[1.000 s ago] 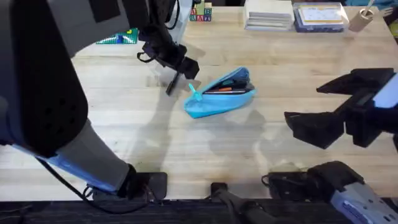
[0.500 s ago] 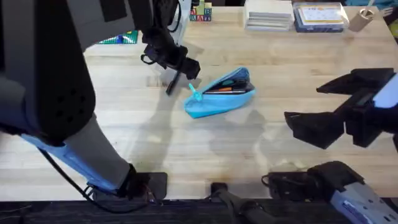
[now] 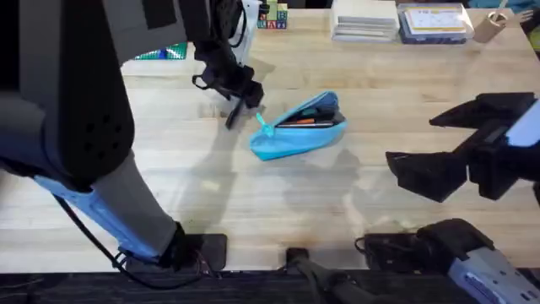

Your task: Unzip the bag, pick up the pens from the table one at a time and place them inside, then zip the bag closed.

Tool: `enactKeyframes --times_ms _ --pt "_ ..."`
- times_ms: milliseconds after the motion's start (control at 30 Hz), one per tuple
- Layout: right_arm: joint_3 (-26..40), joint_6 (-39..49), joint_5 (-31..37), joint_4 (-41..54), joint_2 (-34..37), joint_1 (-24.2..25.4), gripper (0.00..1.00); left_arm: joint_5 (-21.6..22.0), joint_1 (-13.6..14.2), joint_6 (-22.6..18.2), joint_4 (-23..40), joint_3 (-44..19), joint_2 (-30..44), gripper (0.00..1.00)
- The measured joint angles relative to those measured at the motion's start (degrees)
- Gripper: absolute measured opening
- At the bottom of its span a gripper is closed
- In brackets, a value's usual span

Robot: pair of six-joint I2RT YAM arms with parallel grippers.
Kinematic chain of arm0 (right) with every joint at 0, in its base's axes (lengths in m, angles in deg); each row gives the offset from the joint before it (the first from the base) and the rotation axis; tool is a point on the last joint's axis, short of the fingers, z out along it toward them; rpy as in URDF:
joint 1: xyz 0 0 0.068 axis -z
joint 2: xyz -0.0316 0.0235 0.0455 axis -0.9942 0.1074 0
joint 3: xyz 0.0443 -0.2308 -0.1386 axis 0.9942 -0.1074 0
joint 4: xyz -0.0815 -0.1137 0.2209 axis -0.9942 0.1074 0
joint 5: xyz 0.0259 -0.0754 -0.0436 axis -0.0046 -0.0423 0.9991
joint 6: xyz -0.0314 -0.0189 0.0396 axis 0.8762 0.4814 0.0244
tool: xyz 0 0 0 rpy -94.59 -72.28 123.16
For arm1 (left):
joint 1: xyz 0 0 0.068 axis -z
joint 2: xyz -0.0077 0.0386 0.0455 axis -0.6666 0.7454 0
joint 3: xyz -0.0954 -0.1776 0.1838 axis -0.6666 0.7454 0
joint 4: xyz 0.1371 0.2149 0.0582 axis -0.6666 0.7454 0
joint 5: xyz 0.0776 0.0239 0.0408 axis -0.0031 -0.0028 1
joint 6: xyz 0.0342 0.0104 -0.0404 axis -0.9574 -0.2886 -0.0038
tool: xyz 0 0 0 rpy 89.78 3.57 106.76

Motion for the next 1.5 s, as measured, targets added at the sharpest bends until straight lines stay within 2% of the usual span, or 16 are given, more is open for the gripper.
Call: enactKeyframes --times_ms 100,133,167,700,967,1100,1367,1500 --pt "0.0 0.0 0.0 0.0 0.0 0.0 0.998 0.4 -0.1 0.2 0.0 0.0 0.2 0.135" --pt "0.0 0.0 0.0 0.0 0.0 0.0 0.998 0.6 -0.1 0.0 0.0 0.0 0.2 0.07" --pt "0.0 0.0 0.0 0.0 0.0 0.0 0.997 0.4 -0.2 0.0 0.0 -0.1 0.2 0.053" --pt "0.0 0.0 0.0 0.0 0.0 0.0 0.998 0.3 -0.2 2.4 1.6 -0.7 0.2 0.045" --pt "0.0 0.0 0.0 0.0 0.0 0.0 0.998 0.3 -0.2 3.1 5.2 -6.0 -0.7 0.045" --pt "0.0 0.0 0.0 0.0 0.0 0.0 0.998 0.2 -0.2 3.1 7.4 -8.4 -7.2 0.045" --pt "0.0 0.0 0.0 0.0 0.0 0.0 0.998 0.1 -0.2 3.9 9.7 -8.6 -18.9 0.045" --pt "0.0 0.0 0.0 0.0 0.0 0.0 0.998 -1.5 -0.2 4.3 9.9 -8.6 -24.1 0.044"
